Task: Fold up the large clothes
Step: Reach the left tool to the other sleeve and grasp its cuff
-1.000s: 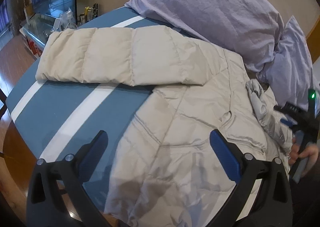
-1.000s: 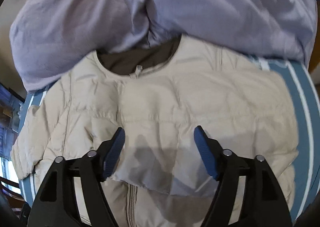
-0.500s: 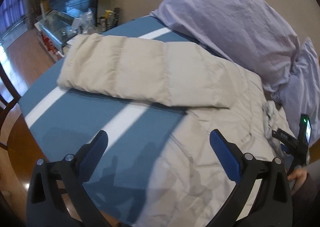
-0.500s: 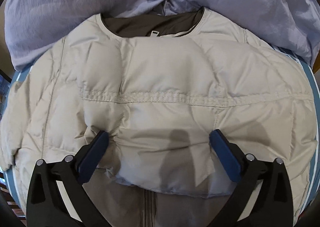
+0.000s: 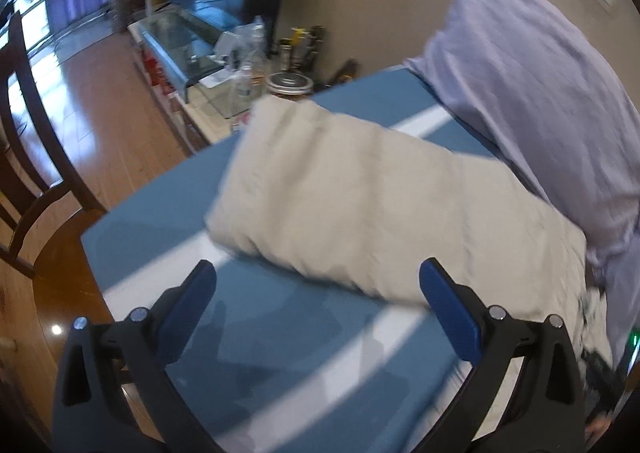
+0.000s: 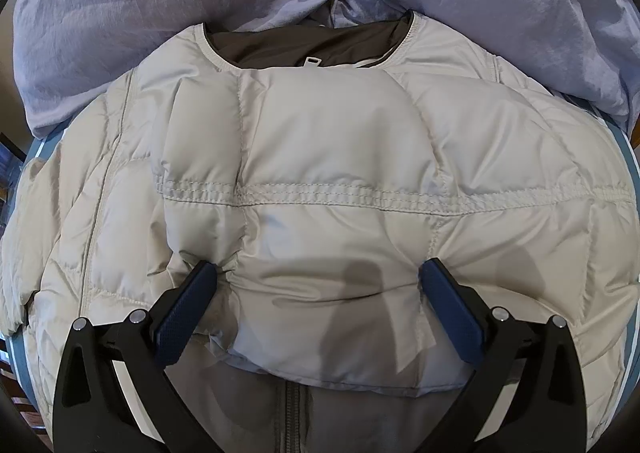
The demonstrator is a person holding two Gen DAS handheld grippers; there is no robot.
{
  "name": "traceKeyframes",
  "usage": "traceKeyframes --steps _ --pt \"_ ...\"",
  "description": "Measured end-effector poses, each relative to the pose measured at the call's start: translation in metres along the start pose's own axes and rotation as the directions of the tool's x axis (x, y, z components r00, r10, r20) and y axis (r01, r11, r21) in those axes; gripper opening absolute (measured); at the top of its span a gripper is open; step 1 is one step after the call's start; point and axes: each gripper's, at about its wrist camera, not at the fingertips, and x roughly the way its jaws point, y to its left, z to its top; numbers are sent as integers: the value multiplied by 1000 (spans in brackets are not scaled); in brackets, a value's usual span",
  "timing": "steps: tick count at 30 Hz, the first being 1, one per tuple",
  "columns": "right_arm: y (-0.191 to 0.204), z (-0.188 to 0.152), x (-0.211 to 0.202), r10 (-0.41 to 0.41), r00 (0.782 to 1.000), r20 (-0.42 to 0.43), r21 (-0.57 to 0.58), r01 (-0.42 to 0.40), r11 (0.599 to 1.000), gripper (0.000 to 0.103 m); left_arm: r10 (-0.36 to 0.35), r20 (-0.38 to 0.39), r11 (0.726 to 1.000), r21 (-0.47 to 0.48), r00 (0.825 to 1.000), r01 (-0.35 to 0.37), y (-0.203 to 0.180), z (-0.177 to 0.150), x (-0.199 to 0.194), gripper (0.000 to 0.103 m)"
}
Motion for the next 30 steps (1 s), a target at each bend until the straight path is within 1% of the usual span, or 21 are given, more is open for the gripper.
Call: traceKeyframes --steps 2,4,6,7,9,13,16,19,20,21,22,23,24,25,27,30 --pt "1 0 0 0 1000 1 0 0 1000 102 10 -8 999 -38 1000 -10 12 11 8 101" --pt "0 0 -1 3 1000 1 -3 -3 1000 102 12 -18 998 -67 1000 -13 22 19 17 98" --pt "0 -1 0 5 1000 1 -5 -5 1000 102 7 -38 996 -88 999 -10 28 25 27 89" --pt "0 0 -1 6 1000 0 -6 -6 1000 102 11 -45 995 -96 999 -15 30 25 30 87" --pt "0 0 -1 9 1000 -2 -9 -9 1000 102 10 -67 992 -125 998 -18 35 25 37 76" --pt "0 -1 -2 9 1000 -1 -10 -9 1000 102 -14 -85 978 -210 996 -4 45 24 47 71" --pt "1 -1 -1 9 1000 -1 -9 -9 1000 102 -13 -71 973 -232 997 -4 47 25 48 68" --pt "0 -1 -1 9 1000 -1 -10 -9 1000 102 3 -63 971 -240 998 -18 47 27 50 61" --pt "0 -1 -1 9 1000 -1 -10 -9 1000 102 7 -62 970 -241 998 -21 48 27 50 57" --pt "0 -1 -2 9 1000 -1 -10 -9 1000 102 9 -59 970 -242 998 -23 48 27 50 49" --pt "0 -1 -1 10 1000 -1 -11 -10 1000 102 -4 -57 970 -242 998 -10 48 27 51 44" --pt "0 -1 -1 10 1000 -1 -11 -10 1000 102 -23 -57 970 -245 998 8 48 27 52 34" --pt "0 -1 -1 10 1000 -2 -11 -10 1000 102 -44 -56 967 -253 997 29 48 26 53 29" --pt "0 -2 -1 10 1000 -2 -11 -10 1000 102 -48 -54 967 -254 997 33 48 26 54 27" --pt "0 -2 -1 10 1000 -1 -11 -10 1000 102 -61 -45 967 -248 997 48 45 26 53 19" --pt "0 -2 0 10 1000 -2 -9 -10 1000 102 -66 -29 971 -233 997 57 41 29 48 16"
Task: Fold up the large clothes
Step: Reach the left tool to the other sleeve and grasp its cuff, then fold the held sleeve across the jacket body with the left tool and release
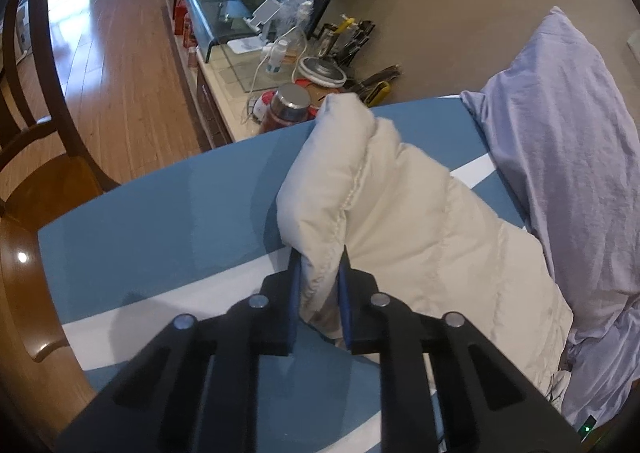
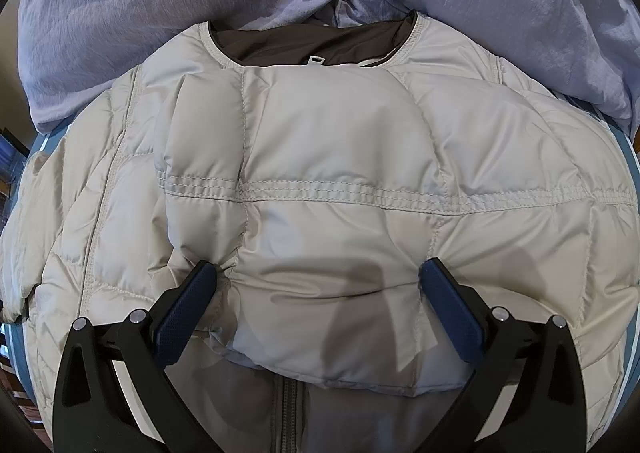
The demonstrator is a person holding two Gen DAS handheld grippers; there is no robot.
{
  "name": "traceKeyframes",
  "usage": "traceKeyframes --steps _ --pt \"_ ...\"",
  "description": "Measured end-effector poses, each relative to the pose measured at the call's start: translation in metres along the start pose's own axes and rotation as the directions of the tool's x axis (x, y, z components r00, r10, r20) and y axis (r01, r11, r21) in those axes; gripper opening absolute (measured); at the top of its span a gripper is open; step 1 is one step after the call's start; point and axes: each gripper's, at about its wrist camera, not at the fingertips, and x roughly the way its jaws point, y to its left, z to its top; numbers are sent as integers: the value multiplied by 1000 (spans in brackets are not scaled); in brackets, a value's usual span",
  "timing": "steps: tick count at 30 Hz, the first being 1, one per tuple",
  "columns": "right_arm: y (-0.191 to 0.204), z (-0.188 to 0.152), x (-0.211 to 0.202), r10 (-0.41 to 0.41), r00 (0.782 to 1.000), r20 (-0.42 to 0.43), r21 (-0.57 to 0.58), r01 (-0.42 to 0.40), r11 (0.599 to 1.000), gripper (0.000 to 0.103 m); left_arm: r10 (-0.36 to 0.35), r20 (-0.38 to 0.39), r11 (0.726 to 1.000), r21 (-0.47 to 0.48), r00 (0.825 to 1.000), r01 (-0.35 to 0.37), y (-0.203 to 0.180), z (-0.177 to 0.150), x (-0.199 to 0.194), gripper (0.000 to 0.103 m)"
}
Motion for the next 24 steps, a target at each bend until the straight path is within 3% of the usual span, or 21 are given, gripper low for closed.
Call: traceKeyframes --steps 6,12,19,24 --pt "0 0 -1 2 1000 -5 2 -2 1000 102 -95 70 995 44 993 92 -29 12 -31 15" --pt "-1 2 -2 7 1000 -20 3 -7 1000 102 -257 113 957 168 960 237 -94 15 -73 15" --pt "-12 0 -18 41 999 -14 18 -41 999 102 -450 62 852 330 891 407 -182 -10 -113 15" --pt "-28 -7 -39 46 999 22 30 -47 998 102 -559 -17 750 416 829 514 -242 -39 -131 15"
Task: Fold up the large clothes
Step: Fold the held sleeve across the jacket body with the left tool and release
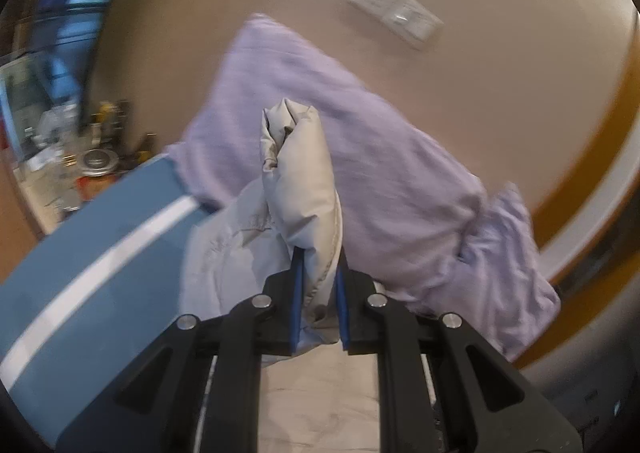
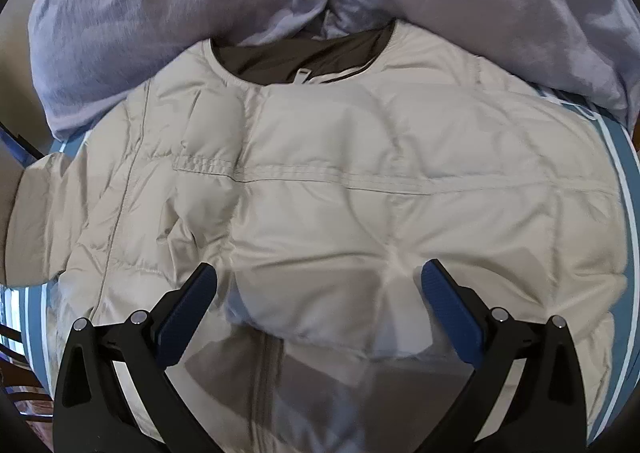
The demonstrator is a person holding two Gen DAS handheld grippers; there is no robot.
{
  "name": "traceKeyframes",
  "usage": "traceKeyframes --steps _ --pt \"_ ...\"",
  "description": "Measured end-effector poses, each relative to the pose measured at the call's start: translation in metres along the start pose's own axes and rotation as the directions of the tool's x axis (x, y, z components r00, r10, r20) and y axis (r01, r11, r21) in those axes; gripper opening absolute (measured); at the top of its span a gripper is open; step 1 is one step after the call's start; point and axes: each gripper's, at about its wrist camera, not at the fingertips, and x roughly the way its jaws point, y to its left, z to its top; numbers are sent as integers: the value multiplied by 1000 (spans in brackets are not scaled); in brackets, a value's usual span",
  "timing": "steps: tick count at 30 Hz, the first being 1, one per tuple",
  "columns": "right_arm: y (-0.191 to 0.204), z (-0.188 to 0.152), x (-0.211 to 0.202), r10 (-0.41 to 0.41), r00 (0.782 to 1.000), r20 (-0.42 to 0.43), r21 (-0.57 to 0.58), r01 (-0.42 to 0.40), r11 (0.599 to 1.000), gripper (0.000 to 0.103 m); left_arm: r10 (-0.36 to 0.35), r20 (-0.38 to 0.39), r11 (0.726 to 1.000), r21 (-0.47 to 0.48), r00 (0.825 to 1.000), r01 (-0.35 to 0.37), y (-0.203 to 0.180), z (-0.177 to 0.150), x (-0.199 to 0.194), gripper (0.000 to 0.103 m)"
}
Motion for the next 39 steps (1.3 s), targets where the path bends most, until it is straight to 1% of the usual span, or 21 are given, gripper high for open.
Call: traceKeyframes --steps 4,7,9,10,13,14,17,21,24,25,28,29,31,32,34,35,36,39 --pt "-19 -3 -17 -13 999 38 25 12 1000 102 -89 -39 994 53 995 91 -42 -15 15 15" --pt "-33 -6 -26 -26 998 58 45 23 999 102 -143 -81 984 98 986 151 -74 -28 27 15" --pt "-42 -9 -31 -34 997 67 59 31 998 102 -178 -121 974 123 977 192 -96 -40 41 15" --pt "-46 -10 -32 -37 997 70 65 32 997 102 -191 -139 970 126 972 209 -100 -46 45 15" --pt "-59 -15 -36 -41 996 78 84 35 996 102 -212 -202 961 134 956 241 -119 -65 67 15" --pt "-64 -17 -38 -45 996 79 92 38 995 102 -215 -232 959 135 949 250 -126 -75 77 15" --pt "-73 -22 -40 -53 995 83 105 44 993 102 -197 -291 954 162 936 251 -137 -98 99 15" --pt "-77 -25 -41 -62 994 90 108 53 993 102 -148 -365 946 218 919 239 -147 -130 125 15" --pt "-79 -27 -41 -71 993 94 105 61 993 102 -107 -416 945 241 903 222 -151 -154 145 15" --pt "-80 -27 -41 -74 993 96 104 64 993 102 -94 -435 945 242 895 217 -149 -162 150 15" --pt "-81 -29 -43 -81 992 99 102 71 992 102 -59 -471 944 261 880 202 -148 -180 161 16" --pt "-82 -30 -43 -82 992 100 102 72 992 102 -46 -481 944 265 875 196 -148 -185 164 18" --pt "-84 -30 -43 -83 991 100 106 73 992 102 -43 -501 947 255 864 195 -146 -191 166 22" --pt "-85 -30 -43 -84 991 100 108 73 991 102 -49 -509 949 244 860 198 -148 -193 167 27" --pt "-86 -31 -42 -87 991 99 110 76 991 102 -78 -518 952 216 852 218 -147 -194 164 33" --pt "-87 -31 -42 -88 991 99 111 77 991 102 -88 -517 951 212 851 227 -147 -193 163 42" --pt "-88 -31 -42 -88 991 99 112 77 991 102 -91 -510 949 215 855 229 -148 -191 160 51" --pt "-89 -32 -43 -89 991 101 114 77 990 102 -82 -469 942 251 879 222 -151 -182 154 54"
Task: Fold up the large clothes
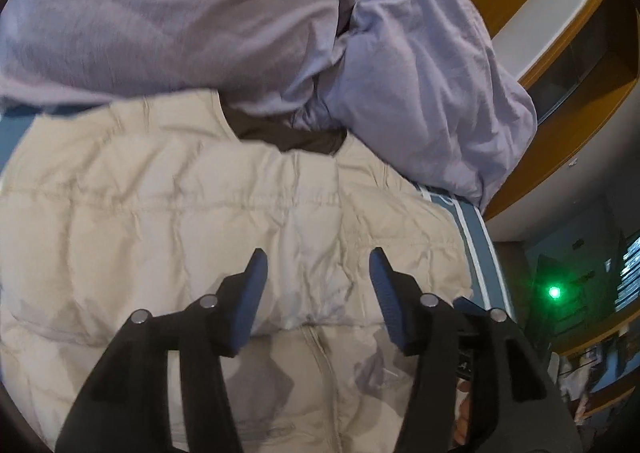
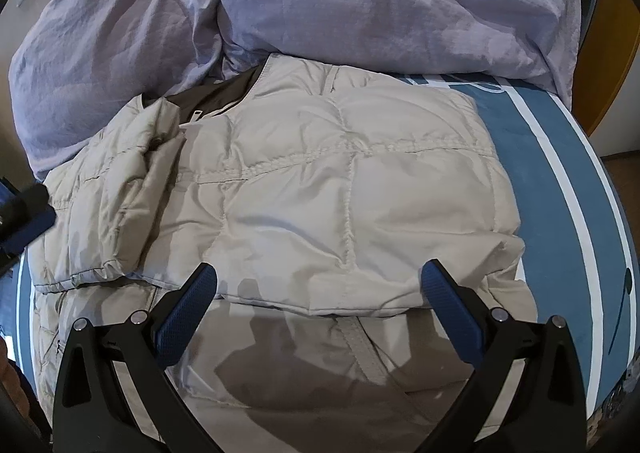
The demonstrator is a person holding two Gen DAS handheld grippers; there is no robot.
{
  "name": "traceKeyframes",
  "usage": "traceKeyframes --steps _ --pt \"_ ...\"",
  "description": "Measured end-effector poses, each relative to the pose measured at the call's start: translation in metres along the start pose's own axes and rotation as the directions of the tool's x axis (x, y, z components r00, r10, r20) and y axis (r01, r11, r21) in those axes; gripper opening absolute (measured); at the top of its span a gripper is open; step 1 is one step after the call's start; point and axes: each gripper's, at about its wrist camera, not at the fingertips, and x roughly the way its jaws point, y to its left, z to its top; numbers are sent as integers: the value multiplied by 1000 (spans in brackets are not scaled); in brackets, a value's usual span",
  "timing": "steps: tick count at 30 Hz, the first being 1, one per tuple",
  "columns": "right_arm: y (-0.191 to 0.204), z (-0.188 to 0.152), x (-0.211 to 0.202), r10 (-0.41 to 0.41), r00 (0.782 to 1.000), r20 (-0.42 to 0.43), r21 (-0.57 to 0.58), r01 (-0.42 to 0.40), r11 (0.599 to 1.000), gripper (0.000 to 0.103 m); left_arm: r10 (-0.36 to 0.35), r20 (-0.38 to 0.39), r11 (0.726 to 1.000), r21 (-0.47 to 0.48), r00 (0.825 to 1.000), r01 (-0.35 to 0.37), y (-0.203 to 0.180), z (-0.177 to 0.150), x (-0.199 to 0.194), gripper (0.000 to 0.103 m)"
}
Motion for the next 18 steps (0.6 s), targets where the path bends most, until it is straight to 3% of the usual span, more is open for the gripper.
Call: traceKeyframes --steps 4,9,13,15,18 --pt "-3 -1 -1 2 1000 3 6 -2 1000 102 93 10 996 3 996 -93 7 7 6 54" --pt "-6 -4 -4 -2 1000 7 9 2 1000 102 213 -4 976 53 977 -212 12 1 27 54" --pt "-10 -8 -6 -11 1000 6 12 11 1000 102 257 -120 965 81 959 -249 19 -15 62 54" --pt "-13 -10 -7 -14 1000 2 15 14 1000 102 276 -128 960 82 953 -267 25 -22 72 56" --pt "-18 -14 -10 -18 1000 4 23 18 1000 102 263 -125 965 58 957 -258 28 -21 68 57"
